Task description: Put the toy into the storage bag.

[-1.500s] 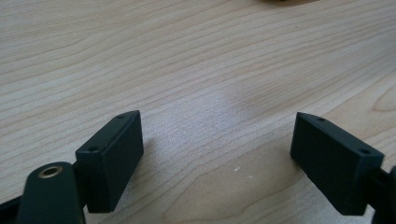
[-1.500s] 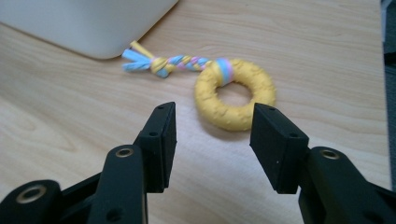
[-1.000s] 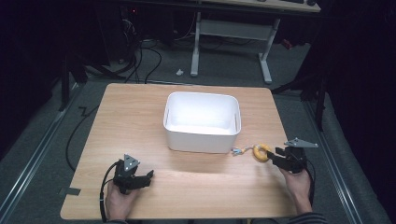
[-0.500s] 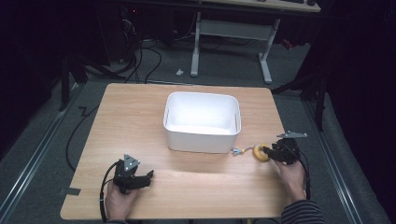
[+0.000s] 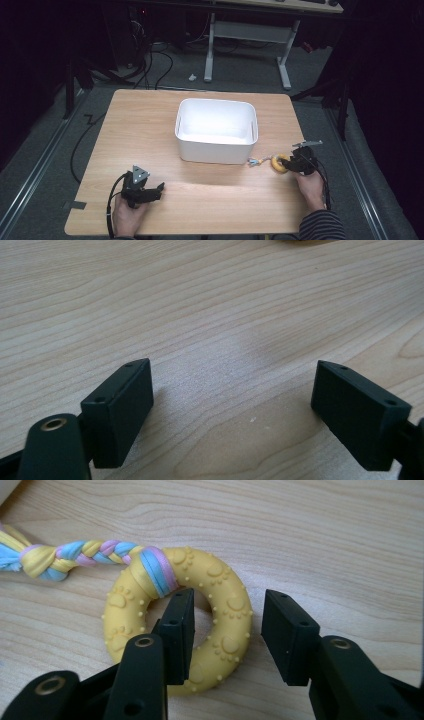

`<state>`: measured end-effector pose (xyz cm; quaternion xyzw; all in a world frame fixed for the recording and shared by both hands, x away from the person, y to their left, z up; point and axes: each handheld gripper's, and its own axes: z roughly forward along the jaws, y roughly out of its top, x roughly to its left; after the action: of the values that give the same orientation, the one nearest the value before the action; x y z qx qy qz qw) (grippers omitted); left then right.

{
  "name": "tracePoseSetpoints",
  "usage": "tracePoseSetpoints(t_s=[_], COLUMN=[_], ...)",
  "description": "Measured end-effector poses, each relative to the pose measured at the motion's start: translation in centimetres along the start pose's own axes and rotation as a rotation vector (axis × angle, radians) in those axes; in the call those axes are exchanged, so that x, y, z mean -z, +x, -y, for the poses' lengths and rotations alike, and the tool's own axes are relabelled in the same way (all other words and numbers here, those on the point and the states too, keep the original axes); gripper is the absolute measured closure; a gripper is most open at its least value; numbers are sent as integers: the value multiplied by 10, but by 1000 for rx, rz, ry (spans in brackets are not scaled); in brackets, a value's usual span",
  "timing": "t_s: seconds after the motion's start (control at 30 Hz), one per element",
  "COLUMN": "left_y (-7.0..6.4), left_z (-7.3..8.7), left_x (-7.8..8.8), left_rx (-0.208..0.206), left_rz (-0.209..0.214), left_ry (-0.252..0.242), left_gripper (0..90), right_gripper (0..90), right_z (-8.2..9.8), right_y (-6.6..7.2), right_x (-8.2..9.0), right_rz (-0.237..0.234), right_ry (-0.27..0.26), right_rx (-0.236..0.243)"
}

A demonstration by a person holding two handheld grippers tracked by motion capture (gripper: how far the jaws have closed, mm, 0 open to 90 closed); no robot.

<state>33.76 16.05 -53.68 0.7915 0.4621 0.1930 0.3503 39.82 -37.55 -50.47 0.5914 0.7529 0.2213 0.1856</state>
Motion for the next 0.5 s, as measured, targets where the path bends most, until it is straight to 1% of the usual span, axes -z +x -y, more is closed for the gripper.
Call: tracePoseSetpoints(t_s=[0.07, 0.1, 0.13, 0.17, 0.27, 0.5], left_y=[0, 0, 0, 0, 0, 0], left_z=[0, 0, 0, 0, 0, 0], left_x=[0, 0, 0, 0, 0, 0], left_rx=[0, 0, 0, 1, 1, -1], left_rz=[0, 0, 0, 0, 0, 1], left_ry=[0, 0, 0, 0, -1, 0], left_gripper=[174, 174, 175, 175, 176, 175], right_gripper=[592, 626, 626, 641, 648, 658], right_z=[0, 0, 0, -1, -1, 0], right_y=[0, 1, 1, 2, 1, 5], right_x=[-2, -4, -4, -4, -4, -3], right_rz=[-9, -7, -7, -5, -5, 20], right_ry=[4, -5, -5, -3, -5, -10], right_rx=[-1, 1, 1, 14, 12, 1])
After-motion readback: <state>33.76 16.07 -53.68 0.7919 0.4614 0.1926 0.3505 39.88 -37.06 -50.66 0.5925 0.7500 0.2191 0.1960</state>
